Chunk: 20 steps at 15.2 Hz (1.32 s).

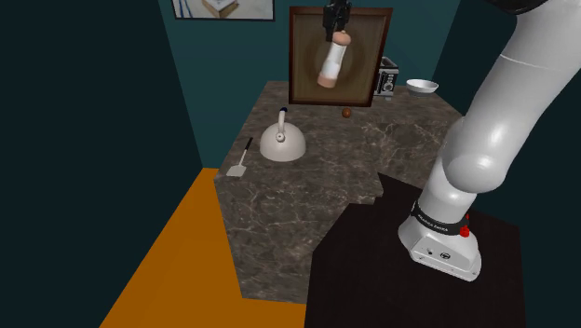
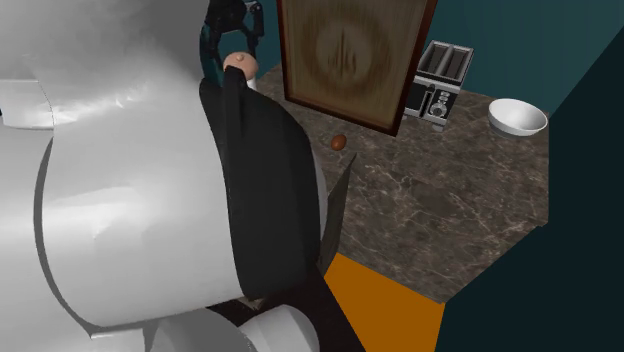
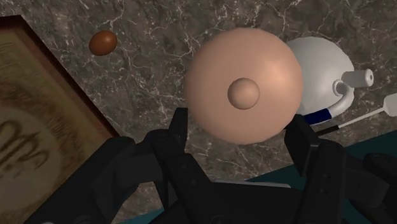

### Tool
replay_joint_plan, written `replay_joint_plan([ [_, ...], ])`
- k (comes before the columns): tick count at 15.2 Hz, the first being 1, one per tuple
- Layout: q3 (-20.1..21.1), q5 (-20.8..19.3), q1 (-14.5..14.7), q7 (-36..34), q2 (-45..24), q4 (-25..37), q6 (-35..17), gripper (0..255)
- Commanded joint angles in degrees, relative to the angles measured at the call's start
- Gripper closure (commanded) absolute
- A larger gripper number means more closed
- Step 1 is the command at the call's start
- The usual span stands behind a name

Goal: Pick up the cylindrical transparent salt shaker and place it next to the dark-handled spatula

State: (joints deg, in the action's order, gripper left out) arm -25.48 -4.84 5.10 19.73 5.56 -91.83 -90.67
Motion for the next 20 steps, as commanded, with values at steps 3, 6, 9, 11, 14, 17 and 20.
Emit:
replay_joint_plan([
  [3, 3.83, -1.14, 2.59, -6.61, 2.78, -3.06, -0.04, 255],
  [6, 6.54, -1.40, 4.32, -11.07, 3.89, -4.29, 0.17, 255],
  [9, 9.15, -1.38, 6.05, -15.40, 4.41, -4.89, 0.43, 255],
  [11, 10.86, -1.25, 7.17, -18.21, 4.42, -4.95, 0.64, 255],
  [14, 13.35, -0.94, 8.85, -22.33, 3.98, -4.53, 0.99, 255],
  [17, 15.74, -0.56, 10.54, -26.35, 2.99, -3.48, 1.41, 255],
  [20, 18.02, -0.18, 12.24, -30.28, 1.47, -1.80, 1.91, 255],
])
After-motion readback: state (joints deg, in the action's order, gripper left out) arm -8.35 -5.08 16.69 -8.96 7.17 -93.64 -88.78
